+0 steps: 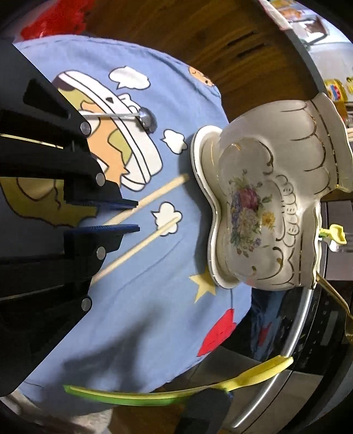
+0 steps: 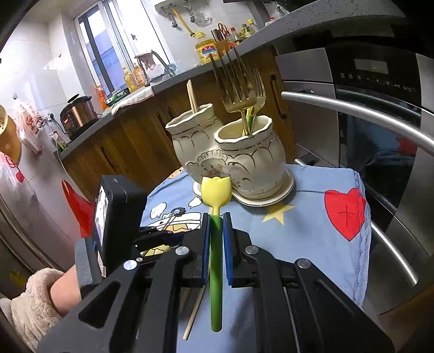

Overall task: Organize utensils
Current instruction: 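Grasp a wooden chopstick with the left tool while the right tool lifts the spoon, then lower the chopstick into the tall cup with left tool while right tool lowers spoon into short cup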

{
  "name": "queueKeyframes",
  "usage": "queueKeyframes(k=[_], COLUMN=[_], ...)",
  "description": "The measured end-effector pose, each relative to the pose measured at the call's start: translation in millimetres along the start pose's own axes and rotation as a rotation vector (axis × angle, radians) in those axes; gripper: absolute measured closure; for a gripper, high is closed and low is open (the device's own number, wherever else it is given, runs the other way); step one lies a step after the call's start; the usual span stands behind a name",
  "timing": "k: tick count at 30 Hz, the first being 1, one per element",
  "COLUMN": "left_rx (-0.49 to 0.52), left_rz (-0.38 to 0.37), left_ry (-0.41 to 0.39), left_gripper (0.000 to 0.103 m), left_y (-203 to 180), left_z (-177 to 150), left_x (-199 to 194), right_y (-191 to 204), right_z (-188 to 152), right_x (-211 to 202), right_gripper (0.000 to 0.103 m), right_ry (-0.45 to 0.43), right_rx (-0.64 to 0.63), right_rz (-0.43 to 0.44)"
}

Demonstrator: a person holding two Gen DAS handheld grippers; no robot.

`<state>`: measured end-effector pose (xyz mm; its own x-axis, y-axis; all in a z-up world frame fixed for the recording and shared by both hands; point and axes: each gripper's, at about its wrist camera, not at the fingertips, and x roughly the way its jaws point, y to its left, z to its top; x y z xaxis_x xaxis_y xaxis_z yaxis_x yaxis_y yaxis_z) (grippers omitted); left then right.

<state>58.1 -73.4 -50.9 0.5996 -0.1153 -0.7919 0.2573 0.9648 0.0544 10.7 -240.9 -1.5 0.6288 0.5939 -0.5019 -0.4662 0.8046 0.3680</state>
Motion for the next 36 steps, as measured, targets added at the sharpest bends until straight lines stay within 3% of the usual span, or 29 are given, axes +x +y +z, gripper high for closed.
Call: queueKeyframes(k=[9, 12, 14, 16, 21, 26, 33, 36], left_rx=[0.003, 0.013, 0.009, 0.009, 0.002, 0.017, -0.014, -0.054], left_rz=[0.01, 0.047, 0.045, 0.026, -0.013, -0.073, -0.186, -0.2], left_ry=[0.045, 0.042, 0.027, 0.013, -0.024, -0.138, -0.386, -0.496], left_gripper=[0.095, 0.085, 0.085, 0.096, 0.097, 0.097, 0.097, 0.097], left_y=[16.6, 13.8, 14.6, 15.7, 20.5, 23.7, 45.5, 58.4], left_z=[-13.3, -11.4, -10.7, -10.6, -14.4, -17.8, -6.6, 9.7], left_x=[-12.8, -9.1, -7.2, -6.2, -11.4, -39.7, -93.8, -109.0], right_y=[1.5, 4.9, 5.6, 6.0, 9.7, 13.8, 26.8, 34.8], right_z=[0.2, -1.5, -1.8, -1.9, -2.4, 1.6, 32.1, 49.3], right_x=[1.0, 1.9, 1.2, 0.0, -0.9, -1.8, 11.0, 20.1], right_gripper=[0.094, 0.094, 0.094, 0.094, 0.094, 0.094, 0.094, 0.094], right_ry=[0.002, 0.002, -0.004, -0.019, -0.046, -0.091, -0.168, -0.212], right_rx=[-0.003, -0.016, -0.025, -0.036, -0.061, -0.082, -0.115, -0.138], right_rz=[0.008, 0.014, 0.017, 0.014, 0.004, -0.014, -0.023, -0.018])
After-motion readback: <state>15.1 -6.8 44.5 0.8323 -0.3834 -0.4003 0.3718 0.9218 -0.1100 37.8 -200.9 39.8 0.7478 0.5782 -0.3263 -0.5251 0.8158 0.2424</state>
